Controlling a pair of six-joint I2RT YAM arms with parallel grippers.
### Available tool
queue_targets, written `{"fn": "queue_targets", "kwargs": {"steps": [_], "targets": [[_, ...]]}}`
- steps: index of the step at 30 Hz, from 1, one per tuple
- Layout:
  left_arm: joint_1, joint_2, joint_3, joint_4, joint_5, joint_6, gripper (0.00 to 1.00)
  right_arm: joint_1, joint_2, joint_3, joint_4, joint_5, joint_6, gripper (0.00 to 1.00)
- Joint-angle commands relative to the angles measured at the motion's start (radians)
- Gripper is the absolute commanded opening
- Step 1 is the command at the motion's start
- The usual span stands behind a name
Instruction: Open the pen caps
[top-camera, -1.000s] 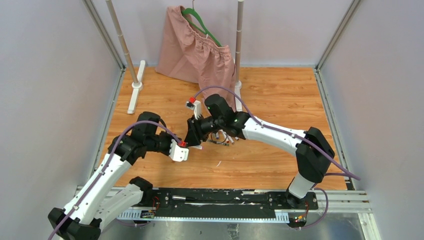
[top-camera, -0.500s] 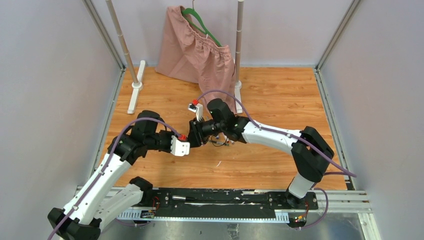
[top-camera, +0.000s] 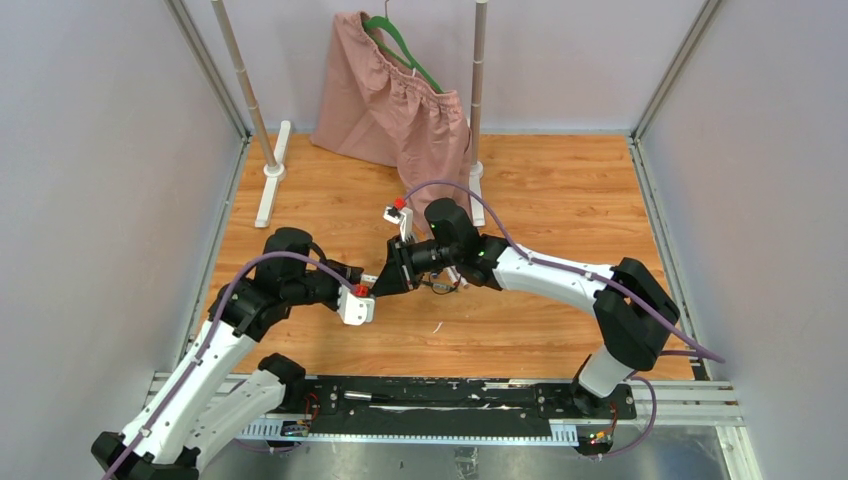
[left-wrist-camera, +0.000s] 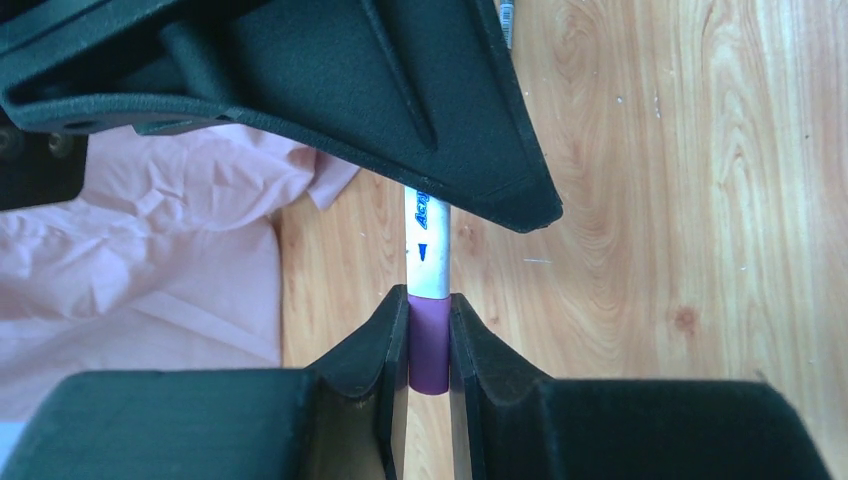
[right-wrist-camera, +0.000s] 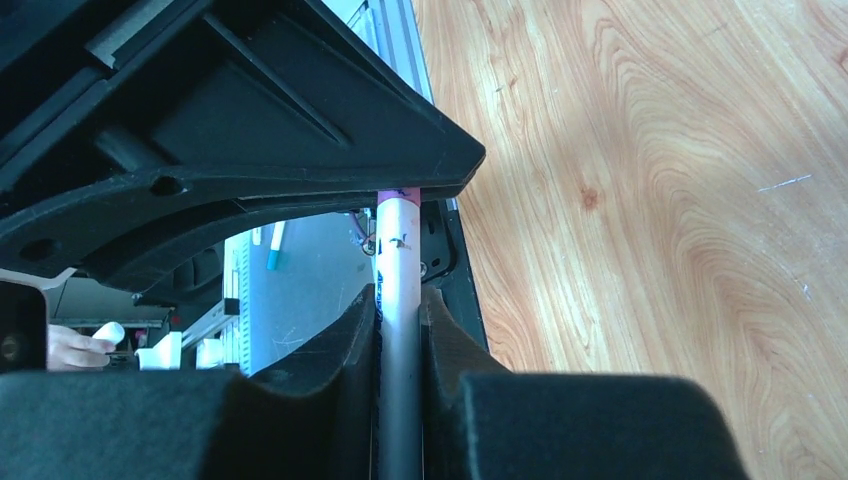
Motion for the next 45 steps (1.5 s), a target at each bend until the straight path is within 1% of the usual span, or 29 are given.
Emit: {"fn": "queue_targets", "kwargs": {"steps": [1,7,15,21,23,25,27,29,31,32,35,37,39,45], "targets": [[-0.004,-0.005,-0.029,-0.003,-0.06,0.133,0.0,-0.018,-0.02,0.012,-0.051,0.002,0.005,0.0],[-0.004,0.087,-0.008,0.014,-0.207,0.082,0.0,-0.027,-0.116,-0.079,-0.116,0.057,-0.025,0.0],[-0.004,0.106,-0.05,0.065,-0.323,0.066,0.0,-0.057,-0.258,-0.173,-0.292,0.152,-0.111,0.0],[-0.004,0.152,-0.043,0.09,-0.416,0.026,0.0,-0.078,-0.324,-0.234,-0.332,0.172,-0.13,0.0],[-0.003,0.163,-0.028,0.09,-0.422,-0.004,0.0,-0.079,-0.351,-0.246,-0.349,0.209,-0.143,0.0],[-0.002,0.165,-0.024,0.09,-0.395,-0.045,0.0,-0.082,-0.386,-0.251,-0.383,0.306,-0.172,0.0],[-0.003,0.173,-0.02,0.086,-0.354,-0.111,0.0,-0.086,-0.427,-0.257,-0.437,0.487,-0.199,0.0],[-0.003,0.208,-0.012,0.075,-0.33,-0.188,0.0,-0.107,-0.478,-0.296,-0.451,0.678,-0.199,0.0],[-0.002,0.262,-0.003,0.067,-0.344,-0.256,0.0,-0.165,-0.526,-0.346,-0.448,0.823,-0.163,0.0],[-0.002,0.29,0.001,0.062,-0.352,-0.277,0.0,-0.195,-0.543,-0.367,-0.445,0.87,-0.148,0.0],[-0.002,0.358,-0.006,0.045,-0.367,-0.305,0.0,-0.257,-0.564,-0.423,-0.437,1.023,-0.131,0.0],[-0.002,0.394,-0.018,0.052,-0.373,-0.304,0.0,-0.312,-0.55,-0.446,-0.429,1.058,-0.122,0.0],[0.001,0.446,-0.028,0.078,-0.379,-0.321,0.0,-0.339,-0.52,-0.45,-0.427,1.093,-0.122,0.0],[0.071,0.593,-0.031,0.16,-0.336,-0.4,0.0,-0.353,-0.377,-0.433,-0.383,1.191,-0.143,0.0]]}}
